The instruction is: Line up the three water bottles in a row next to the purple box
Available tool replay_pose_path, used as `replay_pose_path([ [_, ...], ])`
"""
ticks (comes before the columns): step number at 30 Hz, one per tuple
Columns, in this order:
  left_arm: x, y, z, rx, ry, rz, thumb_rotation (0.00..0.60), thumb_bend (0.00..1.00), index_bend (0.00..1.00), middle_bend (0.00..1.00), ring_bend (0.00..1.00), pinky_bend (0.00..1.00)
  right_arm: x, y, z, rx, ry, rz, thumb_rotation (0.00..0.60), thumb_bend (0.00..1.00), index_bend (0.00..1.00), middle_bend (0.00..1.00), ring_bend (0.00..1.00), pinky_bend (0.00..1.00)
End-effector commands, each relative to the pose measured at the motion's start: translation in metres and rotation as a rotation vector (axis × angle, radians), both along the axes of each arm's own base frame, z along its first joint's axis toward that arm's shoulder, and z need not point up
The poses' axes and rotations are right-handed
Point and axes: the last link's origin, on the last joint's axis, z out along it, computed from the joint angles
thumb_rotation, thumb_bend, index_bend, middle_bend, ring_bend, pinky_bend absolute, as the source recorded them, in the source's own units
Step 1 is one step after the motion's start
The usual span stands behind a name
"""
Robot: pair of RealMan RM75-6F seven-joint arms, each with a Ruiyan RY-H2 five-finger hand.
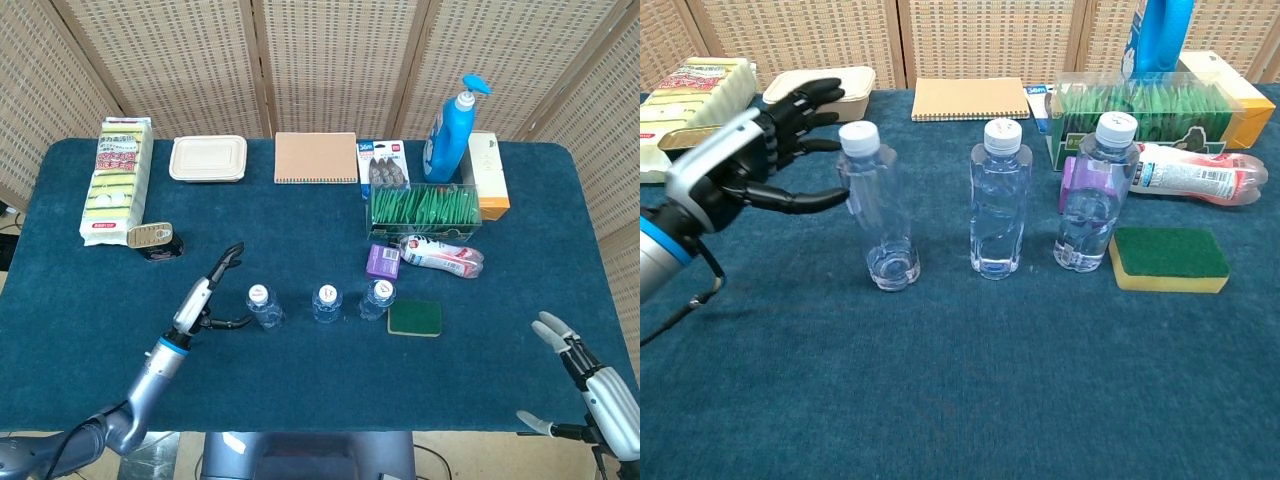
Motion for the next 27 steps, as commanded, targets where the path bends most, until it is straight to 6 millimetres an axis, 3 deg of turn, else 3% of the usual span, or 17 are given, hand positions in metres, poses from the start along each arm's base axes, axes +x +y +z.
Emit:
replay_pose_path([
  [1,-0.003,-0.004,0.02,0.007,0.008,-0.016,0.6,0.19,0.0,0.0,0.0,0.1,0.002,0.001,-0.001,0.001,0.003,0.005,0.6,0.0,0.01,0.0,0.0,0.18],
  [10,-0.013,-0.018,0.091,0.119,-0.003,-0.054,0.6,0.18,0.0,0.0,0.0,0.09,0.004,0.003,-0.003,0.006,0.011,0.017,0.6,0.0,0.01,0.0,0.0,0.18],
  [19,-0.061,-0.046,0.18,0.285,0.395,0.019,0.6,0.16,0.0,0.0,0.0,0.05,0.006,0.006,-0.005,0.009,0.023,0.021,0.6,0.0,0.01,0.0,0.0,0.18],
  [27,-0.105,-0.09,0.228,0.27,0.667,0.207,0.6,0.18,0.0,0.0,0.0,0.05,0.002,0.004,-0.005,0.0,0.08,-0.022,0.6,0.0,0.03,0.0,0.0,0.16],
])
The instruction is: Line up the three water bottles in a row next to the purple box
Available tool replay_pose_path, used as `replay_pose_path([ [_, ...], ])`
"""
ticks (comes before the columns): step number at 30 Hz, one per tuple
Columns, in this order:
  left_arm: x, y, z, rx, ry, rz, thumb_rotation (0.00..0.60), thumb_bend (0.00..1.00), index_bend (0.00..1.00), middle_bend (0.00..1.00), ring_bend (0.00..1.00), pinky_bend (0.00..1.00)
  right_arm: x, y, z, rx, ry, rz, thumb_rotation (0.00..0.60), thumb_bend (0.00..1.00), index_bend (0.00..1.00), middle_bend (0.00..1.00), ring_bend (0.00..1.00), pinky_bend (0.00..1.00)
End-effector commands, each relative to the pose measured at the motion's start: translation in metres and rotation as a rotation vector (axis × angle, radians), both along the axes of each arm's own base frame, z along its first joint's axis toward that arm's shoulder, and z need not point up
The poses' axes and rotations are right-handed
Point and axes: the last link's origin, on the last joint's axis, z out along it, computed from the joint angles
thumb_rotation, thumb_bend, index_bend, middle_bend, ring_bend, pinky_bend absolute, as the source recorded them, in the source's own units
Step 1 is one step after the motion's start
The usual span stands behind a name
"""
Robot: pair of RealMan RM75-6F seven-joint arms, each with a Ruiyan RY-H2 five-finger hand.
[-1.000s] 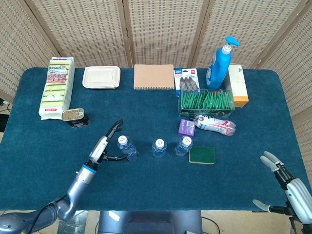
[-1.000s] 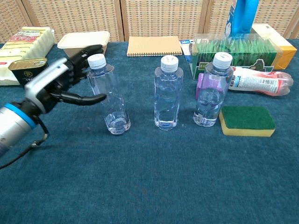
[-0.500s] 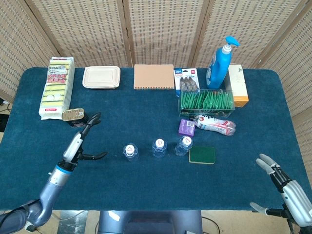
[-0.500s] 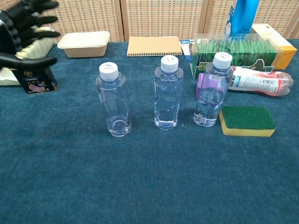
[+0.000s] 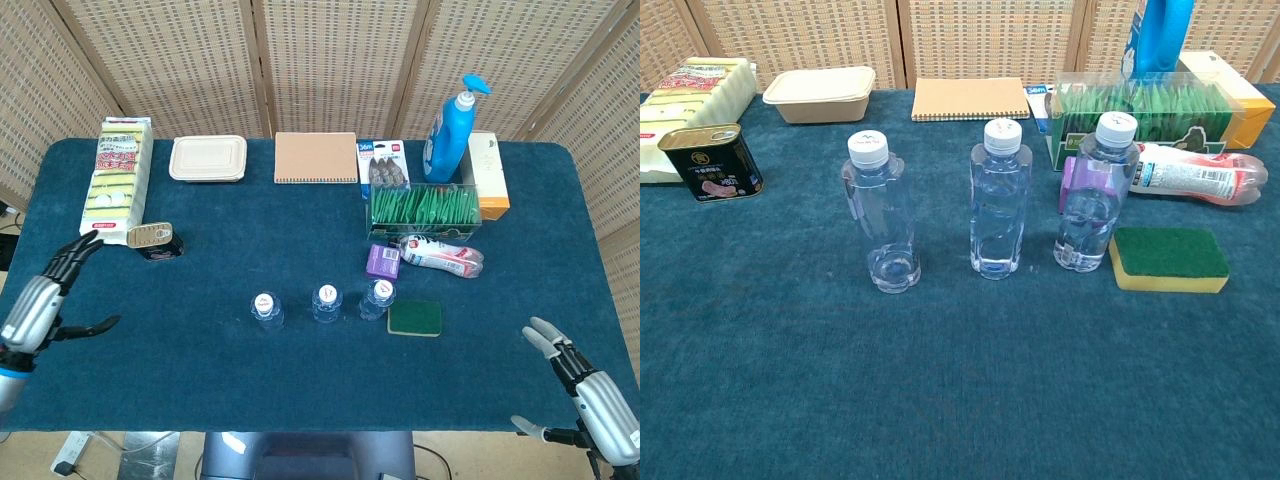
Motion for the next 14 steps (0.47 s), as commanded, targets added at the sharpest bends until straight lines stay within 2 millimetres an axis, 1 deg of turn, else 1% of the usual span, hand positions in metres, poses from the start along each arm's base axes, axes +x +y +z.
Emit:
replay_pose_path([
  [1,-0.024,-0.031,0.014,-0.011,0.109,0.148,0.6,0.18,0.0,0.0,0.0,0.05,-0.002,-0.001,0.0,-0.006,0.033,-0.023,0.6,0.0,0.03,0.0,0.0,0.15],
  [4,-0.034,-0.048,0.014,-0.021,0.136,0.213,0.6,0.18,0.0,0.0,0.0,0.05,-0.005,-0.002,0.001,-0.042,0.096,-0.052,0.6,0.0,0.06,0.0,0.0,0.11],
  [9,-0.043,-0.074,0.012,-0.004,0.168,0.271,0.6,0.19,0.0,0.0,0.0,0.05,-0.009,-0.006,0.001,-0.157,0.234,-0.1,0.6,0.0,0.08,0.0,0.0,0.02],
  [11,-0.046,-0.081,0.01,-0.006,0.194,0.282,0.6,0.19,0.0,0.0,0.0,0.05,-0.01,-0.008,0.0,-0.205,0.28,-0.123,0.6,0.0,0.09,0.0,0.0,0.01],
  [14,-0.046,-0.086,0.009,-0.001,0.205,0.277,0.6,0.19,0.0,0.0,0.0,0.05,-0.012,-0.009,-0.001,-0.288,0.339,-0.183,0.6,0.0,0.09,0.0,0.0,0.0],
])
